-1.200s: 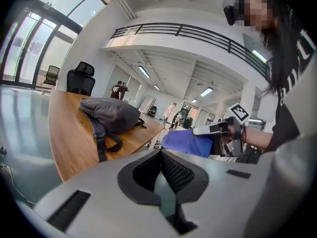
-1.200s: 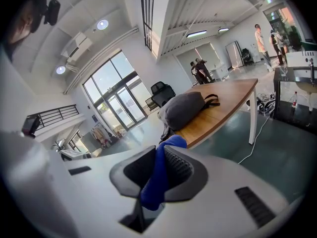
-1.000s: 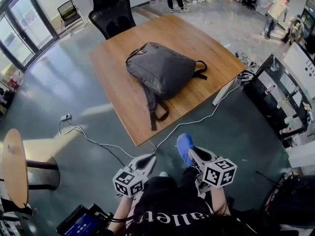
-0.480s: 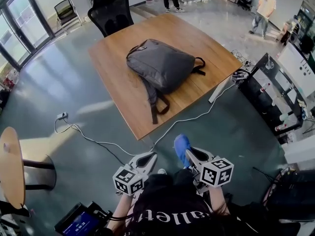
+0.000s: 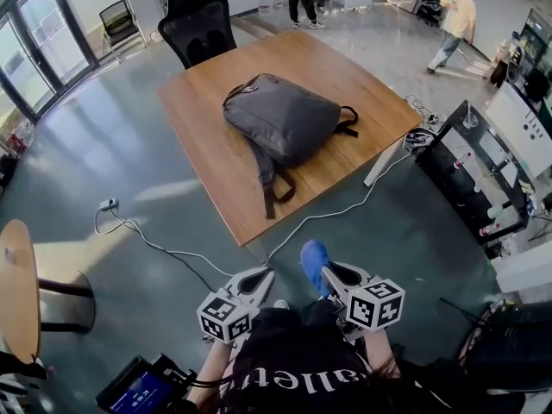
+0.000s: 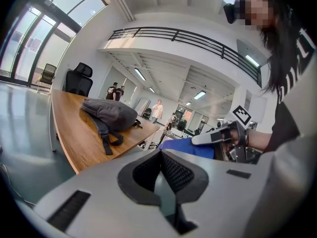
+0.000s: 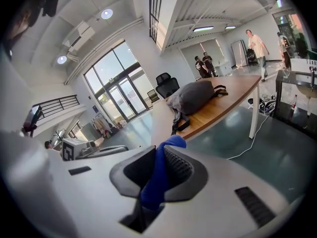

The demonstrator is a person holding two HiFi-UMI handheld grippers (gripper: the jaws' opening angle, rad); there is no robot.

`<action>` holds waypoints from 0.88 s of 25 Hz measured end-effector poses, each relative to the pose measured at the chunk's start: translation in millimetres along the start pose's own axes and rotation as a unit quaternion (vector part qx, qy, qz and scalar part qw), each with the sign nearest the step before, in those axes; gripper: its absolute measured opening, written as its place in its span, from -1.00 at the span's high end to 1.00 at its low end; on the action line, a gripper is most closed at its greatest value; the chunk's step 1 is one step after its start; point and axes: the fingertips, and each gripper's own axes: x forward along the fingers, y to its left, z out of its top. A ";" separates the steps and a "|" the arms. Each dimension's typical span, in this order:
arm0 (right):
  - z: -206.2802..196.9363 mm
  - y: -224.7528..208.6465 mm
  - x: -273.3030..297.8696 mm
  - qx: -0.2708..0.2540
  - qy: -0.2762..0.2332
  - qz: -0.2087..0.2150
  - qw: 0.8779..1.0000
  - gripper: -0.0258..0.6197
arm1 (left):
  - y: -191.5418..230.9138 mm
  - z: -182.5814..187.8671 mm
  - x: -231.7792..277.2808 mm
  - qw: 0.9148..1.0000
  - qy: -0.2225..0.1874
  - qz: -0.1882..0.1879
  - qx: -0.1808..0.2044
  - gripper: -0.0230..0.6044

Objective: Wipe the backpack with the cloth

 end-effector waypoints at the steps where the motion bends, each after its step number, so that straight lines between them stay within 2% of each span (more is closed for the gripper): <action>1: 0.0 -0.1 -1.5 -0.001 0.000 -0.001 1.000 0.73 | -1.3 0.5 -0.6 1.000 -0.001 0.000 0.000 0.92; 11: -1.7 -4.7 -2.4 -0.006 -0.002 -0.012 1.000 0.73 | 5.3 1.2 -0.5 1.000 -0.008 0.002 0.000 0.92; 17: -5.3 -5.2 -20.9 -0.005 -0.005 -0.017 1.000 0.73 | -10.9 -4.2 -3.2 1.000 -0.004 -0.001 -0.002 0.92; 22: -7.9 -8.1 -11.1 0.002 -0.002 -0.029 1.000 0.73 | 2.1 -5.3 1.7 1.000 0.002 -0.012 -0.004 0.92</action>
